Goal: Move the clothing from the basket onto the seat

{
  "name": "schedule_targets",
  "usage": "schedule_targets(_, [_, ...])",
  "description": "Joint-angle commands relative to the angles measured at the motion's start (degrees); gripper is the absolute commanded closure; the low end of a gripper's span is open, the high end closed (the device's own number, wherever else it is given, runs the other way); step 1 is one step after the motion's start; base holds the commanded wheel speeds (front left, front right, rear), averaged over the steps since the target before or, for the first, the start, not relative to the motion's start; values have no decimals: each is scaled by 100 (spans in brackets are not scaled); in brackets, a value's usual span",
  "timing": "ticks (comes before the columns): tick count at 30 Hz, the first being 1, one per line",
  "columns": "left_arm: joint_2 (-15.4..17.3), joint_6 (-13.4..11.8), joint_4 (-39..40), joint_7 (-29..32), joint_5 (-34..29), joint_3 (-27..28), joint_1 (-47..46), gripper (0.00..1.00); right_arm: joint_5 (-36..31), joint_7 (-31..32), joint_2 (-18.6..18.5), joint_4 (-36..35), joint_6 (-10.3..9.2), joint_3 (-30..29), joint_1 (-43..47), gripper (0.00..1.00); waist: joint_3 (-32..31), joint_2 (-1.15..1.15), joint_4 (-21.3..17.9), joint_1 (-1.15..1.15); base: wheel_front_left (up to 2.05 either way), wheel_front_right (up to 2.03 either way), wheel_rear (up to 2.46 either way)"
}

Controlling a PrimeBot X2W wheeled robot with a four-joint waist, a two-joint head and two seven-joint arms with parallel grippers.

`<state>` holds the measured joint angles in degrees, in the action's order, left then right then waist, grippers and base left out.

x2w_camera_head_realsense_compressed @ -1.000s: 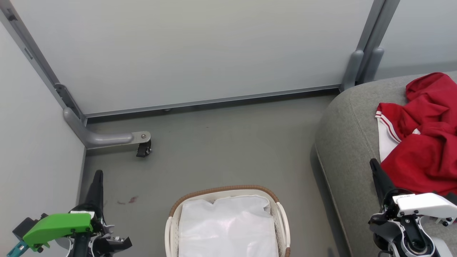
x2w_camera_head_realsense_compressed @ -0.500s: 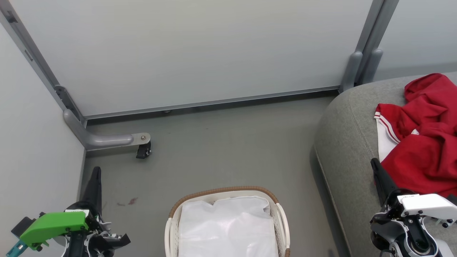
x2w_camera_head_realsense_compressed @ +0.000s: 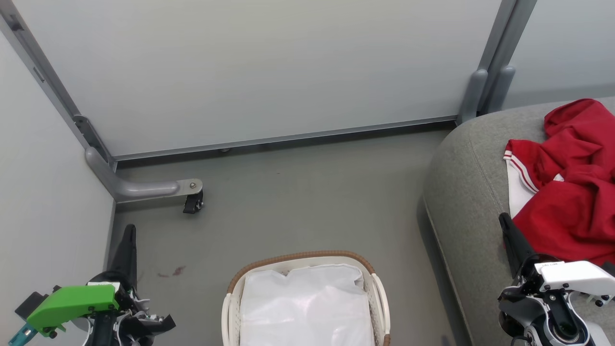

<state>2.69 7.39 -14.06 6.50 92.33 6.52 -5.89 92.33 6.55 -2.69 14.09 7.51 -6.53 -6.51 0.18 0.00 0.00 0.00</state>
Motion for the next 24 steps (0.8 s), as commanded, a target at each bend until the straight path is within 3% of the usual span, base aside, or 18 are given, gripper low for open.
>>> schedule_targets(1, [35, 26, 8, 25, 19, 13, -63, 100, 17, 18, -36, -22, -4, -12, 62, 100, 0, 0, 0, 0, 0, 0, 0])
schedule_targets(24, [35, 26, 8, 25, 20, 12, -63, 100, 17, 18, -36, -22, -3, -11, 62, 100, 0, 0, 0, 0, 0, 0, 0])
